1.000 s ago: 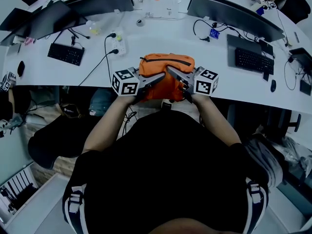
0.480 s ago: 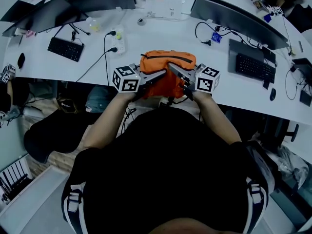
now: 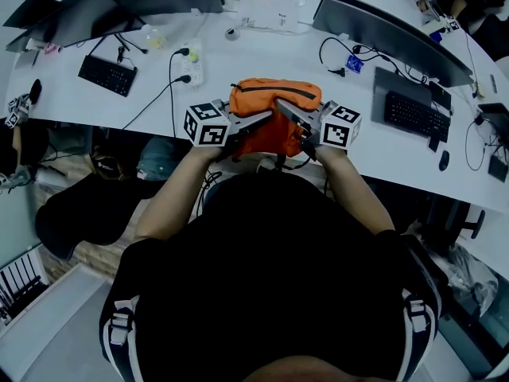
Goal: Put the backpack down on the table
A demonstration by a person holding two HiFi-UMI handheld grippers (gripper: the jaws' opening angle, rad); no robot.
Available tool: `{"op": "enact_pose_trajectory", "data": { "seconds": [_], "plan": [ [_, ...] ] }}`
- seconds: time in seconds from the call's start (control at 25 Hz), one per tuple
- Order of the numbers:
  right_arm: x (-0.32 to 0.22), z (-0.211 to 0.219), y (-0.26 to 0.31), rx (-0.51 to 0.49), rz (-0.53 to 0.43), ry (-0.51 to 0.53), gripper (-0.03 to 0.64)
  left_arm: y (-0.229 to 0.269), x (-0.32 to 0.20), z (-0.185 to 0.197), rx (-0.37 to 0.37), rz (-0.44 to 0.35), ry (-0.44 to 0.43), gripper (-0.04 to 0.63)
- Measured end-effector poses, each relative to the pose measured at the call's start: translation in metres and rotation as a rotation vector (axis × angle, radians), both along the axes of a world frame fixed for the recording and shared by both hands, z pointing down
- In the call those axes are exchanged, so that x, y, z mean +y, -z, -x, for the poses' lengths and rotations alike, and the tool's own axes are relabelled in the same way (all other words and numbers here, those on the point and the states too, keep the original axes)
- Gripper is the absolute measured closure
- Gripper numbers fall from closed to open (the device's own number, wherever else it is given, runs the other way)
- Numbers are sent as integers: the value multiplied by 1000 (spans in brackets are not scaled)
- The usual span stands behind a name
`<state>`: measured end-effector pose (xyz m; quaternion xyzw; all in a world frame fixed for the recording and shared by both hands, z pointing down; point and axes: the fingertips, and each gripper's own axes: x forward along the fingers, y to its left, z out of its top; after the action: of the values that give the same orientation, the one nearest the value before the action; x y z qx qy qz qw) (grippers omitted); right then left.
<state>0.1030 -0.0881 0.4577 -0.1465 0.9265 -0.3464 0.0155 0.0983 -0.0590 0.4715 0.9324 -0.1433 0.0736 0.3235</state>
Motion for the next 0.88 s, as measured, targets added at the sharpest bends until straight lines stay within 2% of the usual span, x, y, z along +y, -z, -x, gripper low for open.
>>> {"op": "enact_pose_trajectory", "data": {
  "seconds": [0.48,0.88],
  "plan": [
    [3,1,9,-3,-22,12,571,7,4,0,-18,-21,3,528],
    [-3,-3,4,12,-9,-28,571,1,-3,-3,-5,-11,-31,528]
  ]
}}
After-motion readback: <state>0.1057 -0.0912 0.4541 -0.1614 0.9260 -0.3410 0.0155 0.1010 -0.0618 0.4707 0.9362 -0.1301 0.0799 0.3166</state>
